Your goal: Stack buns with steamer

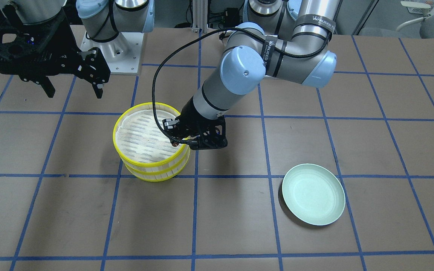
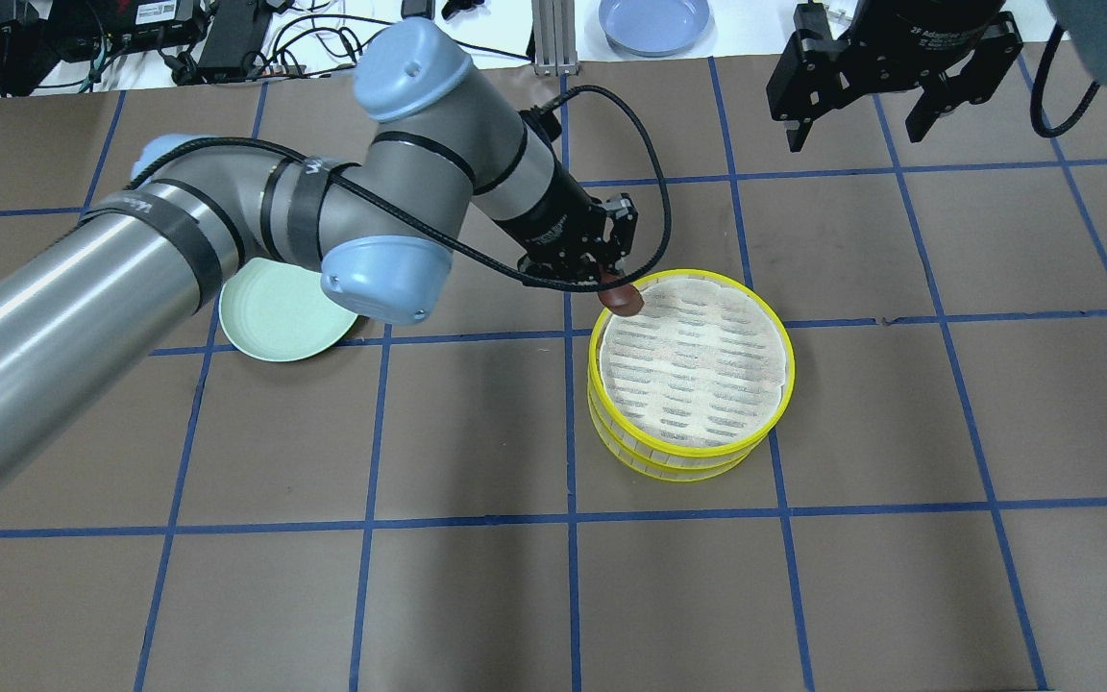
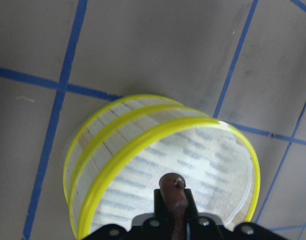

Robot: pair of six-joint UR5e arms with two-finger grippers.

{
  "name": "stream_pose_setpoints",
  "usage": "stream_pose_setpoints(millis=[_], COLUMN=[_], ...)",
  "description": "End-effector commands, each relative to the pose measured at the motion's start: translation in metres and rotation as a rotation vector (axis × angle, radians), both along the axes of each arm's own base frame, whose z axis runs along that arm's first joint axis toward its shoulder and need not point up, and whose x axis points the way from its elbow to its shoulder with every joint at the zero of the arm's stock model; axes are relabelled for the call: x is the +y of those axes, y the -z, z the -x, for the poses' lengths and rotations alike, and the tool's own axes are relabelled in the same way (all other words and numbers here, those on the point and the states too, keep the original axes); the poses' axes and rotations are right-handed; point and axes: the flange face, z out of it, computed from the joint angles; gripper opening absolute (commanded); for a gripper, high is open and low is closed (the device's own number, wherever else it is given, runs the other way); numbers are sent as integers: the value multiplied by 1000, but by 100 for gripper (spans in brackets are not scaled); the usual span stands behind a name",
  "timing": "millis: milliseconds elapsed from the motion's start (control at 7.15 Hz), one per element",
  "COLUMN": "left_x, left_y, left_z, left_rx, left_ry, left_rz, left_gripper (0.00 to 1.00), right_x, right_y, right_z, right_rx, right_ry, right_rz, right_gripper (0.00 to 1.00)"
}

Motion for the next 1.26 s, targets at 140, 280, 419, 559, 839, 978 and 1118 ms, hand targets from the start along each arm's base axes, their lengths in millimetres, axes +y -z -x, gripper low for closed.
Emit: stream_pose_setpoints(millis=[140,280,419,559,839,978,1118], left_x=[16,15,11,1,-30,-44,-50], left_y=[25,24,16,6,-17,-35,-58], left_z=[8,9,8,-11,-73,-109,-147], left_rx=[-21,-11,-15,-72,-218,-226,-254], left_ry=[112,110,116,114,65,146,160], left_rz=[-3,-6,19,74,176,238,229], left_gripper=[100,100,100,100,100,100,100], right_x=[0,0,0,0,0,0,0], right_y=[0,1,0,1,1,1,2], right_z=[0,0,-1,-1,-1,-1,-2], right_rx=[-2,-2,-3,-3,-3,-3,-14], right_ry=[1,1,2,2,2,2,-2], right_rz=[-1,-3,-1,-3,-3,-3,2], right_gripper=[100,100,100,100,100,100,100])
